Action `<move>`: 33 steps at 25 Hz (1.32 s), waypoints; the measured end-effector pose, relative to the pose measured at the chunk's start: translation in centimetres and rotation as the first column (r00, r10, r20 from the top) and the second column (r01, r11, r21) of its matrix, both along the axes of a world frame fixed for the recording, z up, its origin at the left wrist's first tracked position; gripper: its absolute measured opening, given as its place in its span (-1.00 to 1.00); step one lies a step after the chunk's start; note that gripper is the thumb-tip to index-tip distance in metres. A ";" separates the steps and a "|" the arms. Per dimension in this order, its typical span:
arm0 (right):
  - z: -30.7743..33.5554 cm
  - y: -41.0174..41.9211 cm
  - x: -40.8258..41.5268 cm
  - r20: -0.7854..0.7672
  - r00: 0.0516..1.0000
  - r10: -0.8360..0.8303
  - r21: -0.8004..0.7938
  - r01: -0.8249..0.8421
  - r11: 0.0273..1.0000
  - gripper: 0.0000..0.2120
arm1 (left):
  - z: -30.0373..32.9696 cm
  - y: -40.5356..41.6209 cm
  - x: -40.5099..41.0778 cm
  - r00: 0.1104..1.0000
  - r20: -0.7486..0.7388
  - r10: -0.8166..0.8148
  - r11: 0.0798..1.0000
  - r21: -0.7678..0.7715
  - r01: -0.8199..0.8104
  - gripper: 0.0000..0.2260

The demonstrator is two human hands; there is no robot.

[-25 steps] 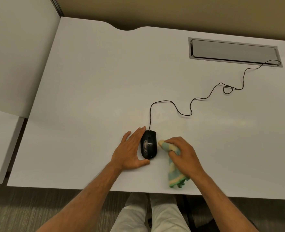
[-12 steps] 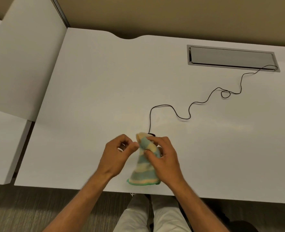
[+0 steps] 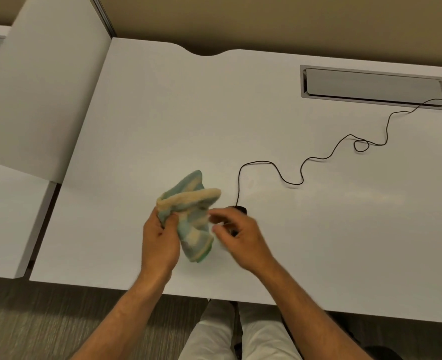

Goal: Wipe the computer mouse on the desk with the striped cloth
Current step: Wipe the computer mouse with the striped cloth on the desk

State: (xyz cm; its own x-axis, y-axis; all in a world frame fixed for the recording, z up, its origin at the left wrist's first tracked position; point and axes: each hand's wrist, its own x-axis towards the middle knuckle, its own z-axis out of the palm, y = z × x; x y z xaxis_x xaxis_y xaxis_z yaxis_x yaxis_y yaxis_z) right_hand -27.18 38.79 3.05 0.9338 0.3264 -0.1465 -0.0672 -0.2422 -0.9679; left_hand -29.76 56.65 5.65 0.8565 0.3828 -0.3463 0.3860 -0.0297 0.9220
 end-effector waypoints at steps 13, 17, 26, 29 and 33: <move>-9.9 -6.4 0.5 -0.021 0.990 0.140 -0.573 -0.127 0.810 0.01 | -9.7 -4.5 2.0 0.819 -0.012 -0.574 0.662 0.581 0.473 -0.28; -10.2 -6.5 0.4 -0.028 0.991 0.127 -0.526 -0.123 0.841 0.00 | -11.0 -4.8 1.8 0.754 -0.135 -0.643 0.493 0.681 0.542 -0.19; -10.2 -6.4 0.2 -0.029 0.997 0.075 -0.493 -0.079 0.867 0.02 | -11.8 -4.2 -0.4 0.670 -0.215 -0.710 0.289 0.779 0.557 -0.22; -10.2 -6.3 0.1 -0.008 0.996 0.084 -0.508 -0.077 0.858 -0.02 | -12.2 -4.8 -2.5 0.701 -0.198 -0.685 0.290 0.809 0.512 -0.17; -10.0 -6.7 0.4 -0.035 0.986 0.161 -0.530 -0.155 0.834 0.03 | -12.4 -5.5 -4.5 0.730 -0.240 -0.640 0.241 0.839 0.488 -0.11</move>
